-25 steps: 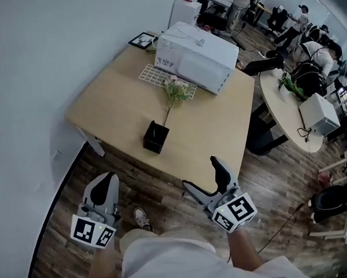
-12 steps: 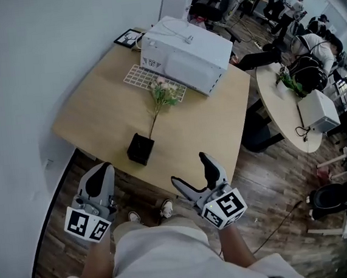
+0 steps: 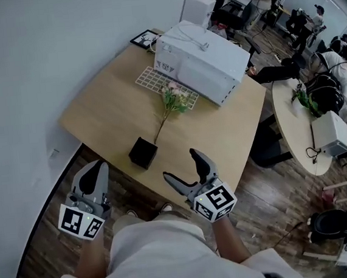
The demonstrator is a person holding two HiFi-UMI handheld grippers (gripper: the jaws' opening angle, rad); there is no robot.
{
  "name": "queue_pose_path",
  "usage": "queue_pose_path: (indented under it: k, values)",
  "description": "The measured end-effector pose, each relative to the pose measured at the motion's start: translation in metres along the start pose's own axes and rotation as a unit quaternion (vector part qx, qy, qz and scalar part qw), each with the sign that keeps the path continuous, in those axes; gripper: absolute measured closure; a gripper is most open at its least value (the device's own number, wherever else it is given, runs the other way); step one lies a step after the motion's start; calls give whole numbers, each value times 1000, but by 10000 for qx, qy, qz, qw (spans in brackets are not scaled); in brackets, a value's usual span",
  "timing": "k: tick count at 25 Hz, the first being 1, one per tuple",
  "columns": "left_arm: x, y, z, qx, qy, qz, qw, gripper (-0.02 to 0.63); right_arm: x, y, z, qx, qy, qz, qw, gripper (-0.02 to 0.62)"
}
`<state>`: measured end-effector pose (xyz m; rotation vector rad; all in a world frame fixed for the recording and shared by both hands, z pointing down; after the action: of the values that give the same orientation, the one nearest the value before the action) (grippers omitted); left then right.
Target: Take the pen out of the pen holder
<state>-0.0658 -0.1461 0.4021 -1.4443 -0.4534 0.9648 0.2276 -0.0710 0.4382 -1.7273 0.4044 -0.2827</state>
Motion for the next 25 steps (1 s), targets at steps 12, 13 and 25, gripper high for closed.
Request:
queue_pose_path:
  k: [12, 13, 25]
  values:
    - [-26, -2, 51, -245, 815, 58, 9964, 592, 6, -50, -105, -878, 676, 327, 9933, 232]
    - [-27, -3, 54, -248, 859, 83, 9960, 594, 5, -54, -112, -966, 711, 365, 9921, 237]
    - [-37, -5, 70, -32, 1056, 184, 9942, 592, 6, -76, -158, -1626, 848, 1098, 9769, 299]
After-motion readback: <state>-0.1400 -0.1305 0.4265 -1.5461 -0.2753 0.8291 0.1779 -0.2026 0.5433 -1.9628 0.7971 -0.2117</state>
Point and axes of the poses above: the fingertips, and each gripper's own axes: z backward along the fingers, x to its right, y out of its top, the point moved 9 cm from there along z, backward along the fingers, and after that the axes turned 8 degrees about z, right-handed, at the moved point
